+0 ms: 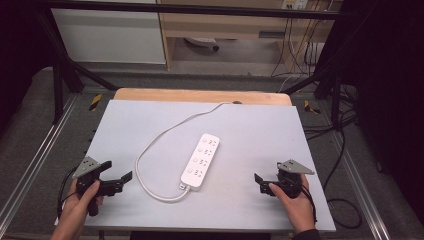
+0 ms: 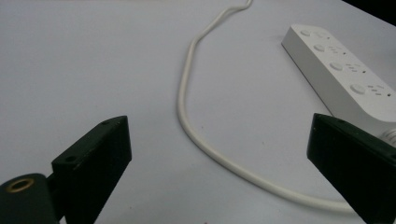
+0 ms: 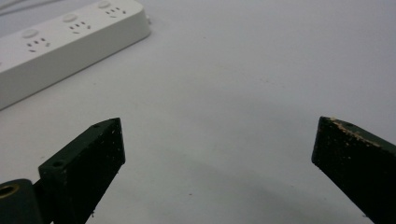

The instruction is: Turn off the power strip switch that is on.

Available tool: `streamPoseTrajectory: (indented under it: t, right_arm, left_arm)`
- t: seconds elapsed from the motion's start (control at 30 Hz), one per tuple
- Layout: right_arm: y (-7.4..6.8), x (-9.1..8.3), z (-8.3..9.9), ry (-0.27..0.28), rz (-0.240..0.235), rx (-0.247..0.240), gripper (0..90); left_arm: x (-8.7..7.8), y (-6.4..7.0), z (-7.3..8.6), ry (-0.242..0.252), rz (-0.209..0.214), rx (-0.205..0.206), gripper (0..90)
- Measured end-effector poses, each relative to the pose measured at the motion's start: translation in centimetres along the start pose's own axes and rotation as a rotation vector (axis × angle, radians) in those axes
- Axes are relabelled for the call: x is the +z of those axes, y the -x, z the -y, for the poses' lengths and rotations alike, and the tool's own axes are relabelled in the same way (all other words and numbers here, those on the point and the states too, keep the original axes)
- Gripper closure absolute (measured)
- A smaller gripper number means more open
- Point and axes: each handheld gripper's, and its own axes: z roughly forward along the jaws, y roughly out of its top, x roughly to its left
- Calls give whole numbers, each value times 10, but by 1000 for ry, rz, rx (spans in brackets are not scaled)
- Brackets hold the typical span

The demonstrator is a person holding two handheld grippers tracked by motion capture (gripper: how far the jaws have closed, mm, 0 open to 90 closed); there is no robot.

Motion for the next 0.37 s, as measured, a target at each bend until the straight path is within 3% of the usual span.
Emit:
streamPoseTrajectory:
  t: [0.17, 0.27, 0.37]
  right_arm:
    - [10, 12, 5, -72, 81, -8, 34]
    - [12, 21, 6, -143, 96, 12, 32]
    - [11, 26, 6, -187, 172, 21, 19]
  left_arm:
    - [5, 3, 3, -15, 1, 7, 68]
    - [5, 4, 2, -5, -16, 18, 73]
    - [4, 3, 2, -7, -13, 17, 76]
